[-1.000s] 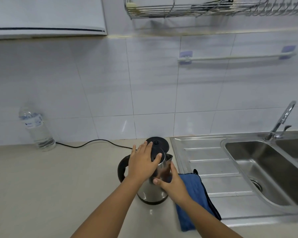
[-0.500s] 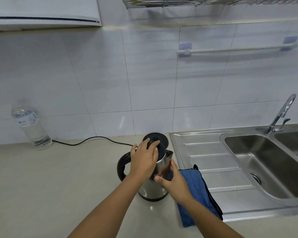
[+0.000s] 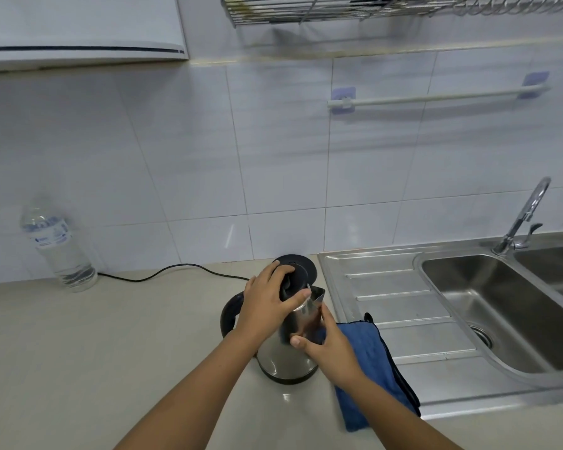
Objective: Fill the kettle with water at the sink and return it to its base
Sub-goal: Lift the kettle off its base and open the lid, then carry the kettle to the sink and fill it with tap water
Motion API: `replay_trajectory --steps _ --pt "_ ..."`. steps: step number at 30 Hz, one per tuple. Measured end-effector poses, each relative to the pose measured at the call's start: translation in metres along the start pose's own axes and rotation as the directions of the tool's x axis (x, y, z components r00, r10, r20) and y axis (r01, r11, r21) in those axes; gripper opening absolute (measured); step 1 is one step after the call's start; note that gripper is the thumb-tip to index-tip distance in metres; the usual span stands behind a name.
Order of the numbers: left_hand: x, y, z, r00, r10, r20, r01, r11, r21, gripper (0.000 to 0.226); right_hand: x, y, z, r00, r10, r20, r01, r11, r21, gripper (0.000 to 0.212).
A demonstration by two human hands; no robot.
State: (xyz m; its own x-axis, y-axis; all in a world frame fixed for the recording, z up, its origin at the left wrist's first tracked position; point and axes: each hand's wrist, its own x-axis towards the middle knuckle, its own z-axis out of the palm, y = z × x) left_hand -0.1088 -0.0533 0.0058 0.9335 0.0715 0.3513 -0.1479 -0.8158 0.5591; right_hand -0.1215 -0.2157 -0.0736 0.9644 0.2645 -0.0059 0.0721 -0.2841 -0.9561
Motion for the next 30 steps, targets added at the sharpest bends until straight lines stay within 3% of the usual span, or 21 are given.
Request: replay_trajectory --steps 5,13,22,26,30 --pt "-0.004 0.0 -0.009 0.998 -0.014 -0.059 0.002 0.979 -0.204 0.062 0.0 0.001 0.0 1.0 0.004 0.011 -0.003 1.0 -0.013 0.092" --pt "-0.013 -0.013 -0.03 0.973 -0.077 -0.218 0.016 0.962 -0.271 0.058 0.002 0.004 -0.001 1.0 0.027 0.004 -0.026 0.999 -0.039 0.093" --pt "-0.044 -0.047 -0.04 0.912 -0.248 -0.328 0.168 0.953 -0.253 0.067 0.0 0.003 0.0 1.0 0.021 -0.01 -0.021 1.0 -0.012 0.082" --pt "-0.055 -0.057 -0.043 0.901 -0.287 -0.326 0.219 0.949 -0.229 0.072 0.0 0.006 0.001 1.0 0.029 0.007 -0.029 1.0 -0.01 0.106" --pt "-0.058 -0.056 -0.044 0.905 -0.273 -0.325 0.218 0.956 -0.196 0.076 -0.001 0.005 0.001 0.999 0.036 0.009 -0.036 0.999 -0.019 0.113"
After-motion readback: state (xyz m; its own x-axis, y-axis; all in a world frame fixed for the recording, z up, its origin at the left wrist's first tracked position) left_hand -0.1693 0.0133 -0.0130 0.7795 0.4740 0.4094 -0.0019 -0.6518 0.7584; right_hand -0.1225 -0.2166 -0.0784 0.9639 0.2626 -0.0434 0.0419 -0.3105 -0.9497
